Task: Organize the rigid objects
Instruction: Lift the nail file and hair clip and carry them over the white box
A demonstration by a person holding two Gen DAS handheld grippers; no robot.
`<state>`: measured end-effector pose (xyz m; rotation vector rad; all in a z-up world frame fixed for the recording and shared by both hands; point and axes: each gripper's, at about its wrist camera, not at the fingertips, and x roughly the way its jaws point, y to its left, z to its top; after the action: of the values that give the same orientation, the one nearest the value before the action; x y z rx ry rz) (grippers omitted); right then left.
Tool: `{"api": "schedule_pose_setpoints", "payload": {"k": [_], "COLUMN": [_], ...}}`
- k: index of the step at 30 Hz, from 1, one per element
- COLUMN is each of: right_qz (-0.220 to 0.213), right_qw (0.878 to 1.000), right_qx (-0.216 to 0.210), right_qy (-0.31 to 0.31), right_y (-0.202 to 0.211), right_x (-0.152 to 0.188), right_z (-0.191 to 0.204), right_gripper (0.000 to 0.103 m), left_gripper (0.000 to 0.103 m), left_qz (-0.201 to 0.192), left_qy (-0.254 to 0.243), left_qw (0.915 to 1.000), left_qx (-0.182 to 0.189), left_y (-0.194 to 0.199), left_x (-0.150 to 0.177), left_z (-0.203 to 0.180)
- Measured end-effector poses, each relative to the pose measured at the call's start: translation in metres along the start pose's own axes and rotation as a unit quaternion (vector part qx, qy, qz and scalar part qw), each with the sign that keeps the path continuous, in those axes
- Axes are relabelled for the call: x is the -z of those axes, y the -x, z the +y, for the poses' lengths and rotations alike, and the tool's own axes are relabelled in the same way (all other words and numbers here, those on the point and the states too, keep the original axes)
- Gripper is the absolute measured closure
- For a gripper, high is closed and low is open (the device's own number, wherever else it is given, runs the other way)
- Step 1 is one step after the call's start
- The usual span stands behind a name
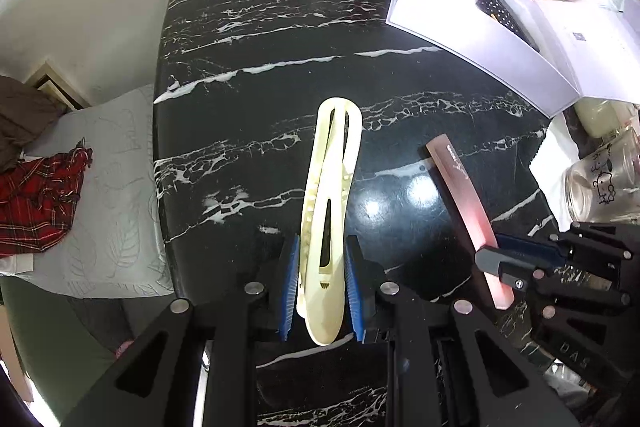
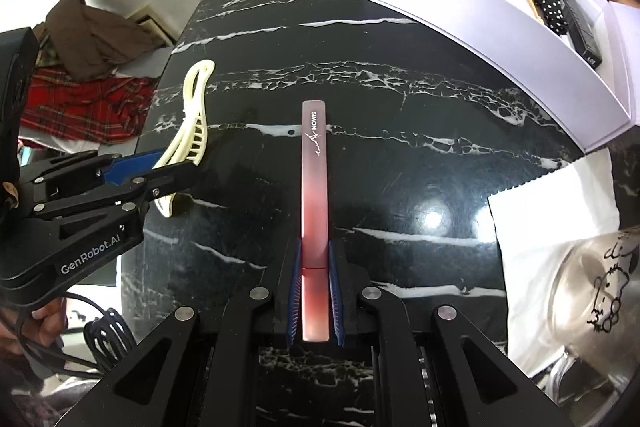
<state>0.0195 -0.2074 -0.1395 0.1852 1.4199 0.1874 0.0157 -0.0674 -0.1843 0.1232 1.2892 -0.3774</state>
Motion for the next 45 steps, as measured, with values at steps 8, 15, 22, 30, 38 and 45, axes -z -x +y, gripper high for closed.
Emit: {"api": "schedule_pose_setpoints", "payload": {"k": [8, 15, 22, 30, 38, 45], "right_qz": [-0.012, -0.029, -0.021, -0.034, -0.053, -0.066], "right_qw": [1.000, 0.996, 0.997, 0.998, 0.997, 0.996], "right_qx": [0.020, 0.057, 0.036, 0.008, -0.006, -0.016], "right_qy": [0.018, 0.060, 0.060, 0.046, 0.054, 0.054], "right_y": [-0.003, -0.007, -0.007, 0.012, 0.039, 0.060], "right_x": [0.003, 0.005, 0.002, -0.002, 0.000, 0.007], "right_z": [0.016, 0.030, 0.032, 0.034, 0.043, 0.050], "right_gripper": [0.079, 0.089, 0.090, 0.090, 0.090, 0.090], "left_gripper": [0.081, 0.081, 0.081, 0.081, 0.081, 0.081], "left_qz": [-0.016, -0.020, -0.014, -0.025, -0.043, -0.057], "left_qy": [-0.010, -0.013, -0.006, -0.010, -0.006, -0.008], "left_qw": [0.9997, 0.9995, 0.9998, 0.9994, 0.9988, 0.9982], "left_qx": [-0.014, -0.019, -0.011, -0.022, -0.023, -0.018], "left_y": [-0.003, -0.003, 0.010, 0.036, 0.065, 0.090], "left_x": [-0.010, -0.009, -0.004, 0.000, 0.005, 0.013], "left_z": [-0.001, -0.003, -0.001, 0.002, -0.002, -0.009]}}
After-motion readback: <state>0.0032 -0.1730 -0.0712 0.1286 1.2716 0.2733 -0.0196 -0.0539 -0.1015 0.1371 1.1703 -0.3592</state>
